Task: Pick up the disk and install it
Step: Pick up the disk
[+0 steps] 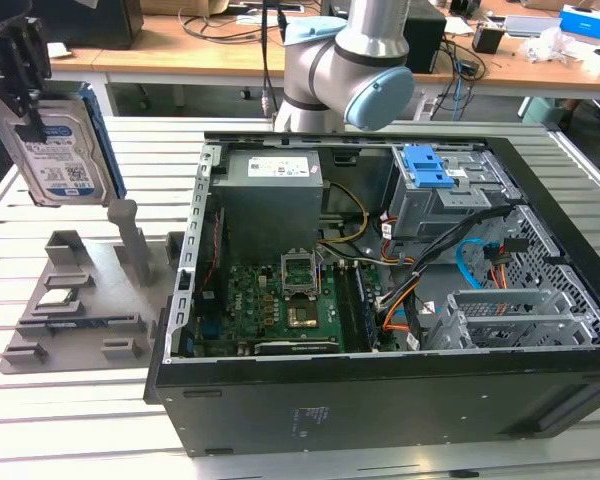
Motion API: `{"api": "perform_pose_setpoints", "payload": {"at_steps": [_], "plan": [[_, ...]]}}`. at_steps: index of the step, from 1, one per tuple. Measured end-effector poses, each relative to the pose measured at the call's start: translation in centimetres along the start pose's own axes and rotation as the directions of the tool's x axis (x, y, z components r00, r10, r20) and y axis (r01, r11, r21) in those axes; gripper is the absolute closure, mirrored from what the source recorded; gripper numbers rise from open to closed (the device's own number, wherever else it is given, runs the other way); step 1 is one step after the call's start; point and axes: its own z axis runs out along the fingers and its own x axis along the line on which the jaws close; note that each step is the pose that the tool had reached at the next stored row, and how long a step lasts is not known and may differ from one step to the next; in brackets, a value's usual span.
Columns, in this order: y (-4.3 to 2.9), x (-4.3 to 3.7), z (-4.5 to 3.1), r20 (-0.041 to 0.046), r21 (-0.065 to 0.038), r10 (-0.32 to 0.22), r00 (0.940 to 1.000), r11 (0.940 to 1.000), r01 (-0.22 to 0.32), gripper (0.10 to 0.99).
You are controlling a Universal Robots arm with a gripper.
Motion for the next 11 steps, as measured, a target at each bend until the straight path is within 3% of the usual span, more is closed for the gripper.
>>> {"api": "perform_pose_setpoints", "payload": {"at_steps": [11], "plan": [[-0.02,-0.06,-2.52,0.0001,-0.001,0.0,1.0,1.0,0.0,0.722]]}}
